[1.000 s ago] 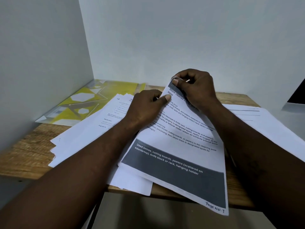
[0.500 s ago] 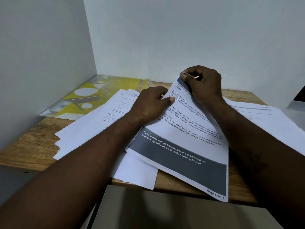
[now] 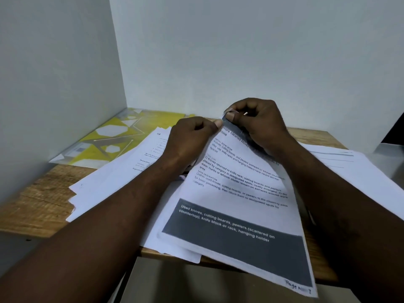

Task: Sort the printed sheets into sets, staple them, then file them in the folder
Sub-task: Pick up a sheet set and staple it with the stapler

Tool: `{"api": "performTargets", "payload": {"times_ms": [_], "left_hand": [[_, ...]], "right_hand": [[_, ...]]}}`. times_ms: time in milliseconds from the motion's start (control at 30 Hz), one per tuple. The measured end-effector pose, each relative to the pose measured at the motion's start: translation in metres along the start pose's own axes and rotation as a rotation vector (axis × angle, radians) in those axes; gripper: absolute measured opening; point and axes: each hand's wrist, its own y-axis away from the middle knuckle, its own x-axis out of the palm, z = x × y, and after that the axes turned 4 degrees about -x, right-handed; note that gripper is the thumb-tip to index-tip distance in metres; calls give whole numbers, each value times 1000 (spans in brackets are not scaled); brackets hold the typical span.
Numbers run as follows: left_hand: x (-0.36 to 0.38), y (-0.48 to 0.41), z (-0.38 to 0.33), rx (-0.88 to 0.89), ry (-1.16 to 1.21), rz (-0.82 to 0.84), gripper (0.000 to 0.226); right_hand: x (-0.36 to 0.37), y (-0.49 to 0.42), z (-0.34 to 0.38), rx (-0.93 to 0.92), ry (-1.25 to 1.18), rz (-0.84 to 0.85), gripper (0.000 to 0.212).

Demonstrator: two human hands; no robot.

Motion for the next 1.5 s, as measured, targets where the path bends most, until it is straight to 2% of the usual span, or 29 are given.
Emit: {"api": "performTargets", "payload": {"times_ms": [133, 267, 433, 533, 700, 867, 1500], "left_hand": [[-1, -1, 1, 45, -3, -15, 31], [-3, -3, 4, 66, -33, -18, 28], [-3, -2, 3, 9, 51, 41, 23], [-3, -1, 2, -5, 9, 32, 13], [-5, -1, 3, -19, -19, 5, 15], [-5, 0, 2, -49, 1, -12, 15], [-3, -1, 2, -75, 55, -10, 15]], "right_hand": [[9, 4, -1, 14, -1, 87, 13], [9, 4, -2, 33, 11, 102, 4], [6, 5, 3, 57, -58, 116, 5], [5, 7, 3, 85, -64, 142, 5], [3, 8, 1, 147, -134, 207, 7], [2, 7, -4, 194, -93, 191, 9], [3, 7, -8, 152, 27, 184, 10]]}}
